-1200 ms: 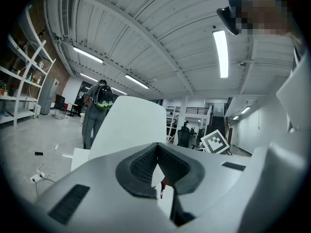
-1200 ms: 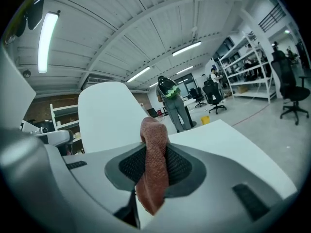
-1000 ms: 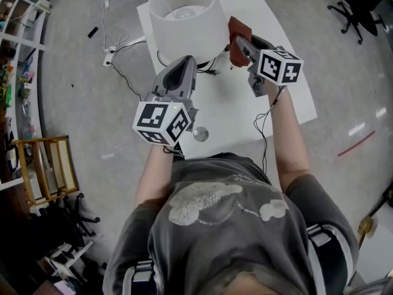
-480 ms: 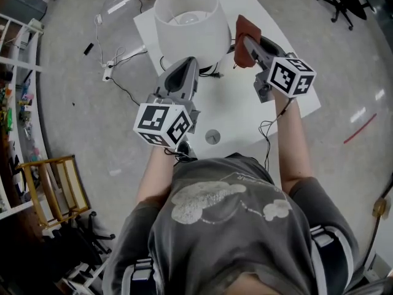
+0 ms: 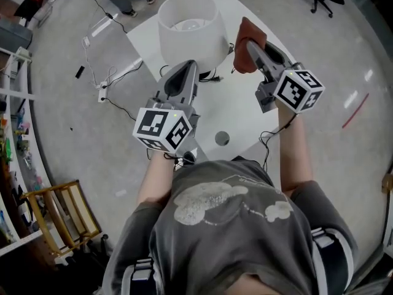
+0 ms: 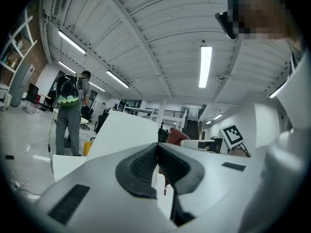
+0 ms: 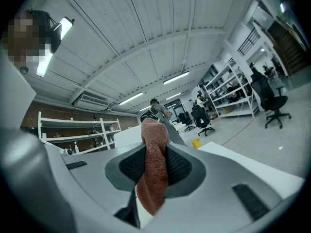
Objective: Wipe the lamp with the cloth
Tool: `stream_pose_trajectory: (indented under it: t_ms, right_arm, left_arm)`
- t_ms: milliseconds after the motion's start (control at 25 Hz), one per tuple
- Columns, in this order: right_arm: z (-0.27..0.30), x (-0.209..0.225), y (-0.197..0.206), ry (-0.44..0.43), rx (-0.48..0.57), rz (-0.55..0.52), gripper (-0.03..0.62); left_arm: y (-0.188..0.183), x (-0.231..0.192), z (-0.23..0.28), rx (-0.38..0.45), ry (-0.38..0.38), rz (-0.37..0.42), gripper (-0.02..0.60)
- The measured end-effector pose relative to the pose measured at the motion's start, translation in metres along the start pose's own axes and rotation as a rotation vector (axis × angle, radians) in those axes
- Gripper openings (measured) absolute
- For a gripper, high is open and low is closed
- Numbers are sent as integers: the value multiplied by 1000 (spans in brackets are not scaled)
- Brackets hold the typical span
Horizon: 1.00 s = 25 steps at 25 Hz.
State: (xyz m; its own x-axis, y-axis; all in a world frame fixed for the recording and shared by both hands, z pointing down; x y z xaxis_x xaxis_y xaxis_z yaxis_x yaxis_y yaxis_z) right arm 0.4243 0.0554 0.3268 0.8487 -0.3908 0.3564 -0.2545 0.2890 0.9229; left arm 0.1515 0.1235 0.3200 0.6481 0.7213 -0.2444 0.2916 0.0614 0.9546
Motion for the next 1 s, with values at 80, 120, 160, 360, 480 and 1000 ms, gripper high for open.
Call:
stream_pose_trajectory:
  t_ms: [80,120,160,360,480,1000]
  right_arm:
    - [-6,-8,2,12,14,-5,91]
    - [-9,-12,3,21,16,-7,91]
    - [-11,-16,5,32,17,-7,90]
    - [-24,-29,10,102,2,12,90]
    - [-35,-44,29,133,-2,16,90]
    - [-52,-83,73,234,-9,16,90]
  left_arm:
    - [0,-4,-3,4,23,-8,8]
    - [0,-6,-5,4,32,-14,8]
    - [-2,-7,-7,3,41,-19,8]
    - [-12,-12,-10,2,96,-45,8]
    - [-6,-16,-25,-10,130,-65,8]
    - [3,-30,-53,-74,263,-87,8]
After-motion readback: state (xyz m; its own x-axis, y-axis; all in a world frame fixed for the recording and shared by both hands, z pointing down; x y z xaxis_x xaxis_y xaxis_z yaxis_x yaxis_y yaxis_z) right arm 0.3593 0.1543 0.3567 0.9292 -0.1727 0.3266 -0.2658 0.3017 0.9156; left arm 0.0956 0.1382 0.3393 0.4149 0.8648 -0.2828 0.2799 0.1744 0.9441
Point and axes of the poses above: the fingertips, and each gripper's own axes: z forward along the fingers, x to its right, y out of its underside, the point moved 10 cm from there along -z, backward along the fingers, and after that the axes turned 13 degrees about y, right-handed, at the moved point
